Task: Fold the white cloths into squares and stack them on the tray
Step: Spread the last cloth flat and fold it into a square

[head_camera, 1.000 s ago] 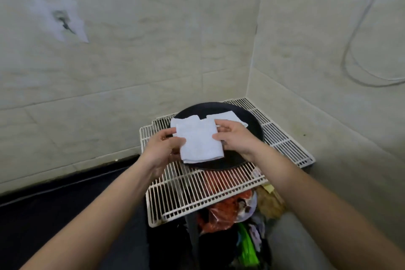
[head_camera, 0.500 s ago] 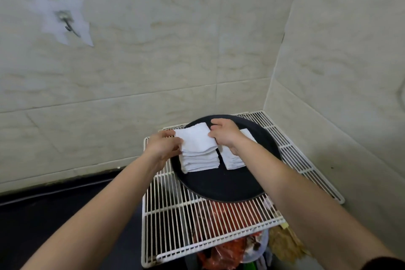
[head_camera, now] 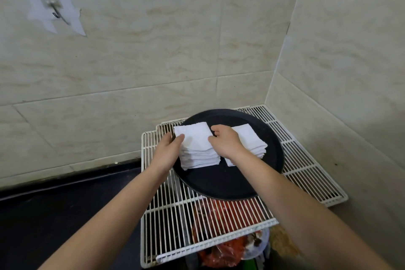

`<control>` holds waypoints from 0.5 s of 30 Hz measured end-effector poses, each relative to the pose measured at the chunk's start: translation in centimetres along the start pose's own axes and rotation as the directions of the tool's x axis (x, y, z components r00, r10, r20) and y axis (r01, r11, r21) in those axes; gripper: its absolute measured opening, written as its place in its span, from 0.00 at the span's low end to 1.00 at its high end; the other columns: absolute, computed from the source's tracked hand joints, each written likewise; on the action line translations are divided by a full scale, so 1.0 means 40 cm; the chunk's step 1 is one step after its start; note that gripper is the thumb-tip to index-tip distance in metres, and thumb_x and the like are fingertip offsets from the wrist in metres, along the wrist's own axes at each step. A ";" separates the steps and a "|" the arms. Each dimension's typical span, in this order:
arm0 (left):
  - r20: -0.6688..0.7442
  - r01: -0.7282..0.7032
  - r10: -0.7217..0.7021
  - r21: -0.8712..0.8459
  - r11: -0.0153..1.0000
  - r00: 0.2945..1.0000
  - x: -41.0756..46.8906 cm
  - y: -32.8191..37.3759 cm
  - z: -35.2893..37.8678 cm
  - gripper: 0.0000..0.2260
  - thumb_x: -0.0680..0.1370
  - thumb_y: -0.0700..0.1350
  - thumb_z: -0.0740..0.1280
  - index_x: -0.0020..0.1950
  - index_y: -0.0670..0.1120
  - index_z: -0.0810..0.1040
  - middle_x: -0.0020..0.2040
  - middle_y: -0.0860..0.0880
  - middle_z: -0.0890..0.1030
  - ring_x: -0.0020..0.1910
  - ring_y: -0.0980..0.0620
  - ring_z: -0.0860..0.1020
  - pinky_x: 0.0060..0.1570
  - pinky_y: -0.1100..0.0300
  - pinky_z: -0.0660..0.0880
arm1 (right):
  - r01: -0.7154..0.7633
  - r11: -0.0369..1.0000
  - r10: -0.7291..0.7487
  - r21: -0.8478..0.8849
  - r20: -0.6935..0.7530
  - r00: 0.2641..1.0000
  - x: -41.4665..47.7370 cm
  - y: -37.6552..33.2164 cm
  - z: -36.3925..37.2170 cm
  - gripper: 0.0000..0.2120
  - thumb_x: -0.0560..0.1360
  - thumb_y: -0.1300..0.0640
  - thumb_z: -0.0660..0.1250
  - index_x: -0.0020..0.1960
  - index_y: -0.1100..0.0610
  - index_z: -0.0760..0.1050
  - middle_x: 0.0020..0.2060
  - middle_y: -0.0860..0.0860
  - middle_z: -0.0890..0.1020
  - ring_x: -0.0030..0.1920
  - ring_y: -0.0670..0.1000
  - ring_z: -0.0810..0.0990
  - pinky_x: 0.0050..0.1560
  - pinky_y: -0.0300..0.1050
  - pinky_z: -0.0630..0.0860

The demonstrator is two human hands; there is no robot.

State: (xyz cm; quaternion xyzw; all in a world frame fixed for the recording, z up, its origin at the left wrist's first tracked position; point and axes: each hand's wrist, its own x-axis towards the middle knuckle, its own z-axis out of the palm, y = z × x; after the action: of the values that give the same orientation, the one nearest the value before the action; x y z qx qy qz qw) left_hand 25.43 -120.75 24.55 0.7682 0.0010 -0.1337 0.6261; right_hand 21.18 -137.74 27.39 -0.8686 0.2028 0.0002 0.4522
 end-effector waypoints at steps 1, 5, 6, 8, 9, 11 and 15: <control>0.055 0.006 -0.005 -0.029 1.000 0.998 -0.006 -0.007 0.007 0.18 0.82 0.47 0.61 0.72 0.47 0.70 0.68 0.50 0.76 0.62 0.52 0.77 0.56 0.60 0.74 | 0.006 0.999 -0.005 -0.033 0.001 1.000 -0.006 0.002 0.008 0.17 0.79 0.61 0.60 0.67 0.59 0.74 0.58 0.53 0.79 0.63 0.56 0.75 0.55 0.42 0.71; 0.163 0.044 -0.027 -0.101 0.994 0.986 -0.022 -0.045 0.016 0.16 0.82 0.41 0.57 0.69 0.49 0.73 0.59 0.48 0.83 0.56 0.48 0.82 0.56 0.52 0.78 | 0.043 0.984 -0.037 -0.174 0.036 0.999 -0.027 0.011 0.032 0.15 0.81 0.58 0.57 0.66 0.56 0.72 0.58 0.54 0.76 0.61 0.57 0.74 0.52 0.43 0.70; 0.183 0.049 -0.028 -0.113 0.992 0.983 -0.024 -0.053 0.013 0.17 0.82 0.40 0.56 0.70 0.49 0.73 0.59 0.48 0.83 0.57 0.47 0.82 0.59 0.50 0.77 | 0.043 0.979 -0.035 -0.201 0.043 0.998 -0.040 0.009 0.035 0.18 0.82 0.58 0.57 0.70 0.59 0.70 0.64 0.55 0.75 0.66 0.57 0.73 0.58 0.45 0.70; 0.212 0.051 -0.023 -0.127 0.991 0.977 -0.025 -0.059 0.007 0.17 0.83 0.39 0.55 0.70 0.49 0.73 0.58 0.48 0.83 0.57 0.48 0.82 0.60 0.49 0.77 | 0.048 0.968 -0.045 -0.246 0.015 0.999 -0.065 0.018 0.042 0.17 0.83 0.59 0.57 0.70 0.61 0.69 0.68 0.56 0.74 0.67 0.57 0.72 0.63 0.47 0.70; 0.236 0.052 -0.019 -0.131 0.990 0.972 -0.027 -0.057 0.004 0.17 0.83 0.39 0.55 0.70 0.49 0.72 0.59 0.48 0.83 0.57 0.48 0.82 0.59 0.50 0.77 | 0.054 0.965 -0.057 -0.257 -0.001 0.998 -0.075 0.026 0.045 0.17 0.83 0.59 0.57 0.70 0.62 0.70 0.67 0.57 0.75 0.67 0.57 0.73 0.63 0.47 0.71; 0.299 0.058 -0.017 -0.130 0.990 0.954 -0.025 -0.055 0.000 0.18 0.83 0.39 0.55 0.71 0.49 0.71 0.60 0.48 0.83 0.59 0.48 0.81 0.59 0.52 0.77 | 0.065 0.961 -0.075 -0.268 -0.026 0.997 -0.090 0.043 0.053 0.16 0.83 0.59 0.57 0.69 0.62 0.71 0.66 0.57 0.76 0.66 0.57 0.73 0.63 0.47 0.71; 0.375 0.041 -0.016 -0.058 0.997 0.927 -0.015 -0.062 -0.006 0.19 0.84 0.40 0.55 0.75 0.51 0.68 0.64 0.50 0.80 0.63 0.50 0.79 0.66 0.50 0.73 | 0.113 0.957 -0.138 -0.268 -0.076 0.987 -0.120 0.058 0.062 0.16 0.84 0.58 0.58 0.69 0.61 0.71 0.65 0.57 0.77 0.66 0.55 0.74 0.64 0.46 0.70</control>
State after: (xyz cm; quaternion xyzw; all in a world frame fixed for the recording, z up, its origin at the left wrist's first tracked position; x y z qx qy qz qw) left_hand 24.48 -119.88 22.32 0.7076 -0.1030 -0.2868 0.6375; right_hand 16.42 -135.28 25.01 -0.9310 0.1666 -0.0426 0.3219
